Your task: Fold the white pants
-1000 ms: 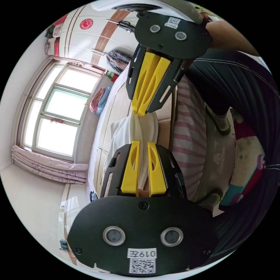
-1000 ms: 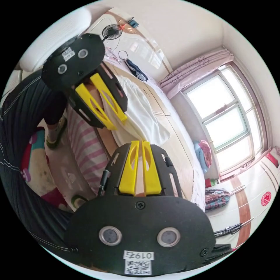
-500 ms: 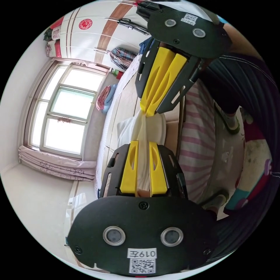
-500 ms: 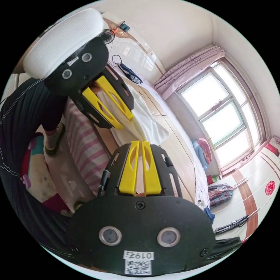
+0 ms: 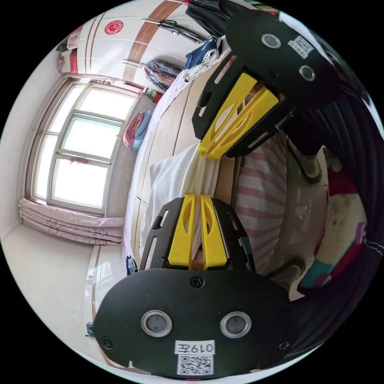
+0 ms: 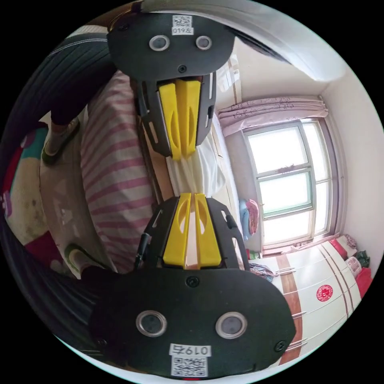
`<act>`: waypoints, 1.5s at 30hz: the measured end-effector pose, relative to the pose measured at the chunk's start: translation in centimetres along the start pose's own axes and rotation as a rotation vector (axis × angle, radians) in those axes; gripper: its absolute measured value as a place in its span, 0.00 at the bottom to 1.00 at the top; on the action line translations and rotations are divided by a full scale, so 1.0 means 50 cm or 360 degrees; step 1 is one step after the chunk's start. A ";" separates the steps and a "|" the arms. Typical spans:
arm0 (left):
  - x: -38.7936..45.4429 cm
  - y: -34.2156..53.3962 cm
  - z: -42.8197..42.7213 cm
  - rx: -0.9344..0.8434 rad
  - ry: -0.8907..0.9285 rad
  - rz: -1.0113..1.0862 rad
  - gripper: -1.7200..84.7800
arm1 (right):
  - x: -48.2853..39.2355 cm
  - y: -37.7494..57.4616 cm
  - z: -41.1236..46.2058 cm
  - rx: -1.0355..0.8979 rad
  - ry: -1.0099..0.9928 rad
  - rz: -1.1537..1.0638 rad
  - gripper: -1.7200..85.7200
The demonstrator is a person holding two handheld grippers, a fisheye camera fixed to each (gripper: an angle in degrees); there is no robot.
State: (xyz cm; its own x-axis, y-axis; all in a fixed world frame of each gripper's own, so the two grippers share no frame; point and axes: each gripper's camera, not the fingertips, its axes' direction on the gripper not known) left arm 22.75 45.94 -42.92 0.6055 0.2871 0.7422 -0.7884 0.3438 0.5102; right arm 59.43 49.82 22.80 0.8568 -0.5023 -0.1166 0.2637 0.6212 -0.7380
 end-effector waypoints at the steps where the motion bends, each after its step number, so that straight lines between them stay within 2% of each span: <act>1: -0.001 -0.001 -0.003 0.0004 -0.0006 -0.0018 0.03 | -0.008 0.002 0.000 0.0000 0.0053 0.0002 0.01; 7: 0.001 0.008 -0.009 0.0024 -0.0006 -0.0088 0.03 | -0.014 0.022 -0.038 0.0118 0.0204 0.0264 0.02; 12: -0.007 0.013 -0.018 0.0040 0.0016 -0.0128 0.03 | 0.037 0.041 -0.019 0.0058 -0.0057 0.0540 0.14; 21: -0.006 0.022 -0.036 0.0064 0.0006 -0.0156 0.03 | 0.019 0.013 0.030 -0.0034 0.0016 0.0544 0.13; 25: -0.004 0.024 -0.042 0.0070 0.0007 -0.0166 0.03 | -0.009 -0.002 0.061 -0.0141 0.0049 0.0435 0.14; 34: 0.021 0.040 -0.051 0.0097 0.0020 -0.0173 0.03 | -0.076 -0.025 0.077 -0.0281 0.0132 0.0257 0.06; 37: 0.039 0.047 -0.059 0.0135 -0.0030 -0.0185 0.04 | -0.091 -0.026 0.077 -0.0272 0.0162 0.0231 0.05; 42: 0.069 0.071 -0.127 0.0499 -0.0152 -0.0153 0.06 | -0.097 -0.016 0.063 -0.0189 0.0147 0.0219 0.05; 45: 0.079 0.052 -0.099 0.0364 -0.0192 -0.0024 0.09 | -0.090 -0.018 0.053 -0.0169 0.0111 0.0279 0.05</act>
State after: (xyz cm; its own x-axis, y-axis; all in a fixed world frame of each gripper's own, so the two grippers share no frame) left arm 23.63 52.36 -40.84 0.6110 0.1702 0.7731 -0.7916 0.1319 0.5966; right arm 56.50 53.13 25.77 0.8517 -0.4349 -0.2922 0.0622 0.6378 -0.7677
